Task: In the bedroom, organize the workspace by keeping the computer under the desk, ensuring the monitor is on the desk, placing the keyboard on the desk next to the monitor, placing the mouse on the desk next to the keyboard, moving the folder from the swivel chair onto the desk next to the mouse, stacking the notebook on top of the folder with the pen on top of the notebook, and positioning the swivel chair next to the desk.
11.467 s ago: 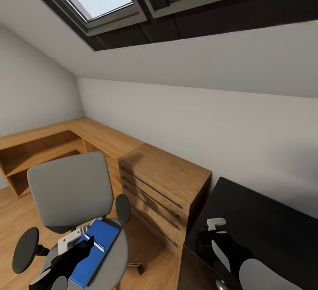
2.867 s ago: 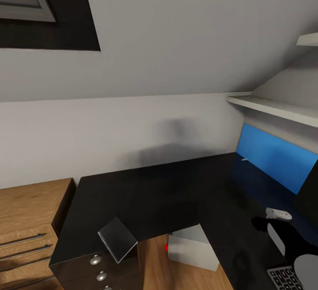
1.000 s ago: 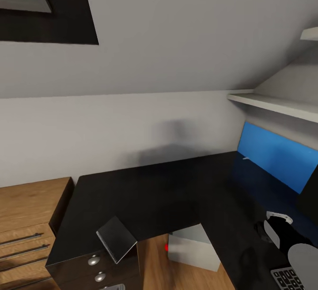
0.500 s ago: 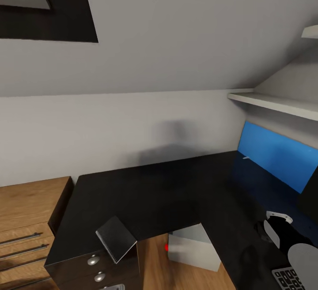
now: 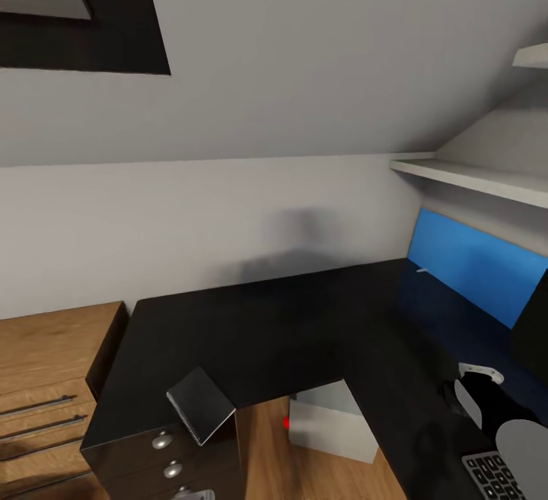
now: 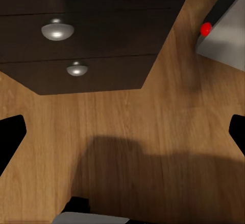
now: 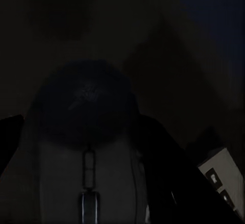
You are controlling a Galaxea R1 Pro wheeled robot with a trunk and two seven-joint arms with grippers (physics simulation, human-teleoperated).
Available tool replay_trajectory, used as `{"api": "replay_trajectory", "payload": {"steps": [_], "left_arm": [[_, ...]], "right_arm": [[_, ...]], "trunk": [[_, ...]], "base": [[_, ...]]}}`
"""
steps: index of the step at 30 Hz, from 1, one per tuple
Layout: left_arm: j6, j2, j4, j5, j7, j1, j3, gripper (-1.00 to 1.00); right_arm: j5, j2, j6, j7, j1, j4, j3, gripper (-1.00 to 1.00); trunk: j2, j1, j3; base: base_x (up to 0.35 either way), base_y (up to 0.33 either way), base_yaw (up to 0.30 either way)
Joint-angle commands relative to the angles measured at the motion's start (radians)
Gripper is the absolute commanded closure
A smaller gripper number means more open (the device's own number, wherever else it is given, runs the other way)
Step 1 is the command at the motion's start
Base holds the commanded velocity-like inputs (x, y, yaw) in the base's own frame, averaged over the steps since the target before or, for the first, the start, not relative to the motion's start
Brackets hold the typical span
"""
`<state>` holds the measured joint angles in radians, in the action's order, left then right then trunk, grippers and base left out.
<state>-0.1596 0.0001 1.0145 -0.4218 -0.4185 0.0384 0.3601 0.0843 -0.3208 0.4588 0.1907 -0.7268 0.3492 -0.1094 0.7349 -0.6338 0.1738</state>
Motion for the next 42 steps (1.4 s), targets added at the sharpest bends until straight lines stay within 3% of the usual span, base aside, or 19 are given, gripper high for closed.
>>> {"api": "replay_trajectory", "payload": {"steps": [1,19,42], "left_arm": [[-0.004,0.001,0.002,-0.005,-0.006,0.0,0.001,-1.0],[-0.005,-0.001,0.018,-0.008,-0.008,0.0,-0.004,-1.0],[-0.006,-0.002,0.022,-0.009,-0.01,0.0,-0.003,-1.0]], "right_arm": [[0.01,0.0,0.002,0.007,0.0,0.003,-0.001,1.0],[0.005,0.0,-0.017,0.011,0.0,-0.005,-0.003,1.0],[0.005,0.0,-0.017,0.01,0.0,-0.006,-0.003,1.0]], "trunk": [[0.001,0.0,0.001],[0.001,0.0,0.001],[0.162,-0.088,0.073]], "base": [[-0.009,-0.002,0.0],[-0.083,0.0,0.0],[0.0,0.0,0.0]]}}
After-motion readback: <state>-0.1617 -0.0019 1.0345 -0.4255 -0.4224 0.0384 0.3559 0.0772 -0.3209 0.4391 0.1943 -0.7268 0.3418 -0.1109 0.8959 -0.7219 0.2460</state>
